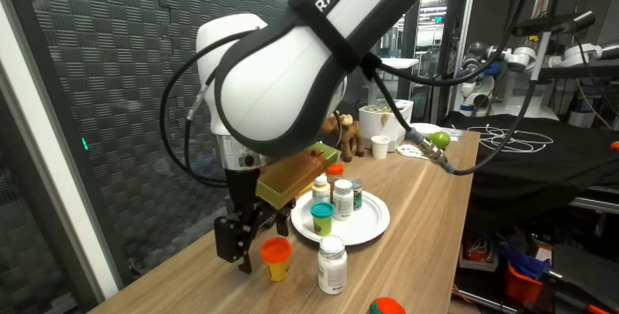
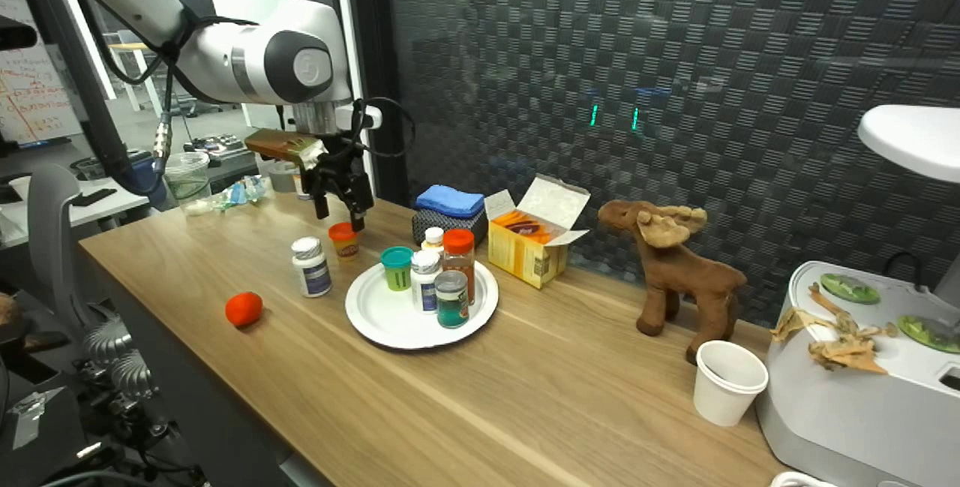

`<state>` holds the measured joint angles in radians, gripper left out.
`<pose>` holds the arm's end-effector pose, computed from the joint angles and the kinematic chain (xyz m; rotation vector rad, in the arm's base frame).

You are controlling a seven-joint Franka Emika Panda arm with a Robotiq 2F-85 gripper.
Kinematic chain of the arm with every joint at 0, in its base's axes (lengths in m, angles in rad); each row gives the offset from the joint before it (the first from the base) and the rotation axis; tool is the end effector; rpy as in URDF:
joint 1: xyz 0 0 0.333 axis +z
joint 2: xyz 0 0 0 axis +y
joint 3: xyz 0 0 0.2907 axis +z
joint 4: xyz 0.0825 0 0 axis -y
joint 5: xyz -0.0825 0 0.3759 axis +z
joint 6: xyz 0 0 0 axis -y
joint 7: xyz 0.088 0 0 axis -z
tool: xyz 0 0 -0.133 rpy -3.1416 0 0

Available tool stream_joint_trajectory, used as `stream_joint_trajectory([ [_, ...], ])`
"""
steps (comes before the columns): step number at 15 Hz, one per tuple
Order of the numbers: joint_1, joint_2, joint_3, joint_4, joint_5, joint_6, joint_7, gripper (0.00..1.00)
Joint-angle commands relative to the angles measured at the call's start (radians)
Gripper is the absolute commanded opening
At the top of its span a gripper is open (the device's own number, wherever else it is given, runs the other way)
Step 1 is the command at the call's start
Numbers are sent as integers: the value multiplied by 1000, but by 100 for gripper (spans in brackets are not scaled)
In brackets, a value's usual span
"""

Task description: Put the bottles on the red object on the plate

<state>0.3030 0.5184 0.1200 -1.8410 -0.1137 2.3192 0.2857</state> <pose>0.5700 0.2498 0.2018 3.0926 0.3128 -0.0388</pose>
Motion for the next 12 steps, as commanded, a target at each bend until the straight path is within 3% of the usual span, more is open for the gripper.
stream_joint_trajectory([
  [1,15,-3,-22,18,-18,-19,15,100],
  [6,3,8,-23,30,-3,-41,-3,100],
  [8,4,7,-25,29,-4,-49,0,72],
  [12,6,6,-28,28,-7,-53,7,42],
])
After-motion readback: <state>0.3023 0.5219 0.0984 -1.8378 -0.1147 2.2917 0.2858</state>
